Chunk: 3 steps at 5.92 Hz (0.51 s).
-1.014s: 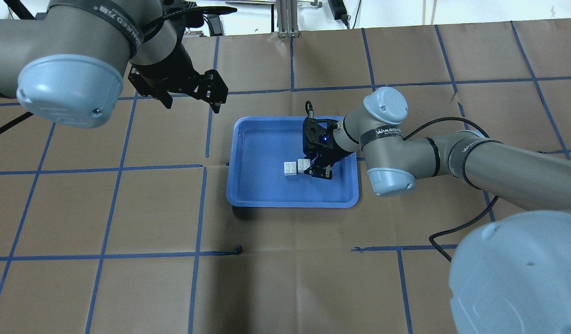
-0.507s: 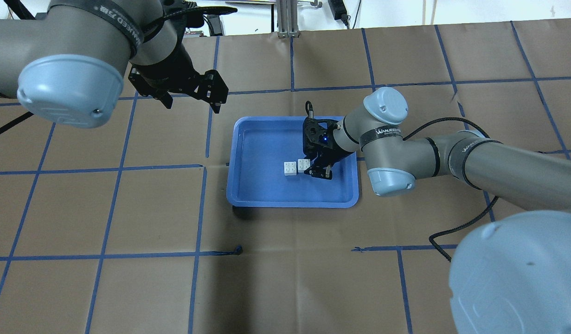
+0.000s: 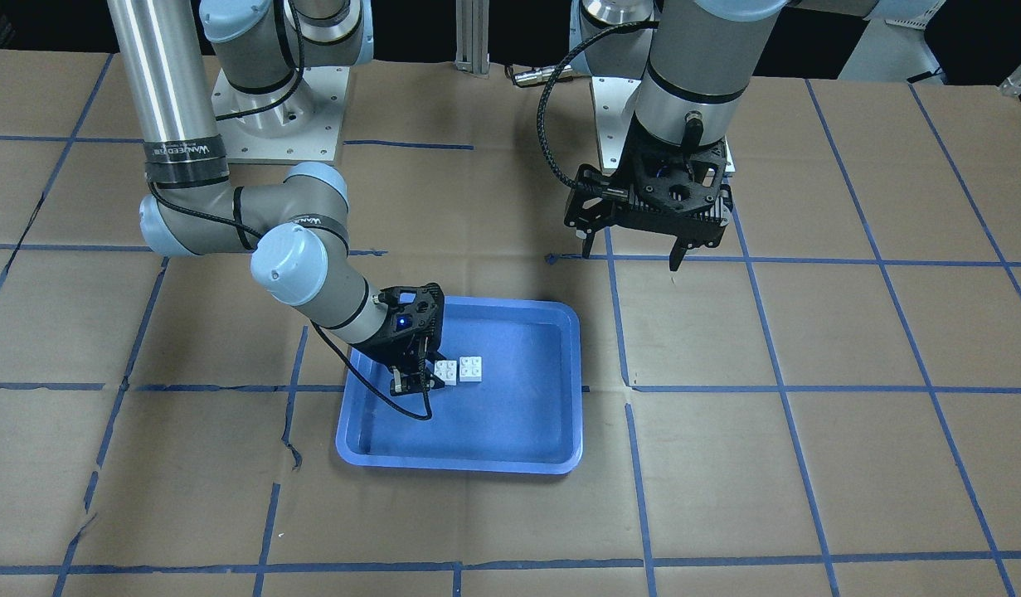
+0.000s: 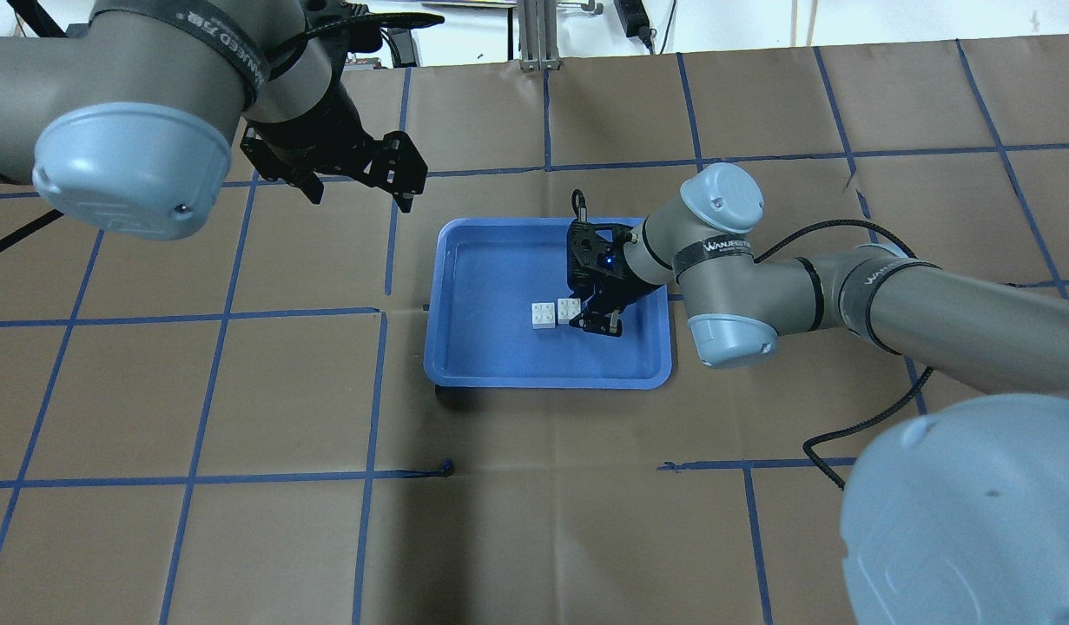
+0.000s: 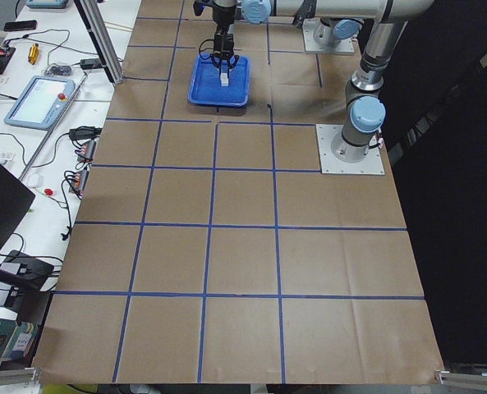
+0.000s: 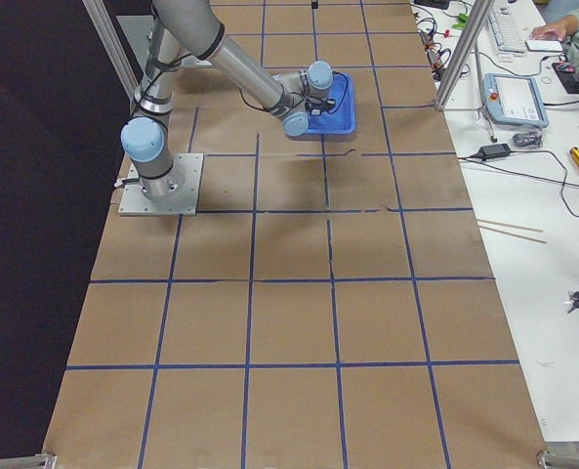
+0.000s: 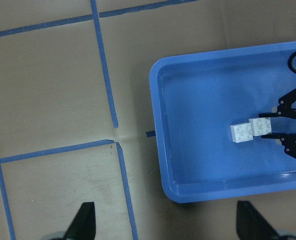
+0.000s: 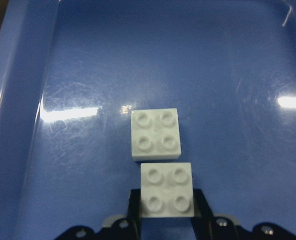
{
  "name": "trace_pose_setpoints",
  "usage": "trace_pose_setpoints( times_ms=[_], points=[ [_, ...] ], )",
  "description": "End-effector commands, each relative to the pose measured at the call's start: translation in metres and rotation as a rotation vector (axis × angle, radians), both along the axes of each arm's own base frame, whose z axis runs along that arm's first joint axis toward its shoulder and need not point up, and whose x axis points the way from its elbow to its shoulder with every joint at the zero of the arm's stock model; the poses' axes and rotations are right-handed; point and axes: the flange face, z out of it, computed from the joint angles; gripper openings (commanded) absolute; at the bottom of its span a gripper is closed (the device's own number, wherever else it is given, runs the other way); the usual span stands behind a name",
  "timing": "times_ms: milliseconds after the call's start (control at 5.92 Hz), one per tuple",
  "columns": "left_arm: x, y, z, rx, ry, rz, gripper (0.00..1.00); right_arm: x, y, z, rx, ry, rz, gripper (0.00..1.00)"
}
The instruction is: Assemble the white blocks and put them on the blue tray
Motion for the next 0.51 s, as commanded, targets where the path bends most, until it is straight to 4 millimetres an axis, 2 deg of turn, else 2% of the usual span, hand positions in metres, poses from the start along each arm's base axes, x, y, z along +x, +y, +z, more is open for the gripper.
trace_pose_setpoints(
  times_ms=[0, 338],
  points=[
    [-0.0005, -0.0004, 0.0005, -0.001, 0.001, 0.000, 0.99, 0.0001, 0.0000, -0.0002, 0.001, -0.001, 0.000, 0.24],
    [-0.0004, 0.0001, -0.0012, 0.004, 0.001, 0.000, 0.99, 0.0002, -0.0006, 0.0020, -0.004, -0.002, 0.000, 0.23]
  ],
)
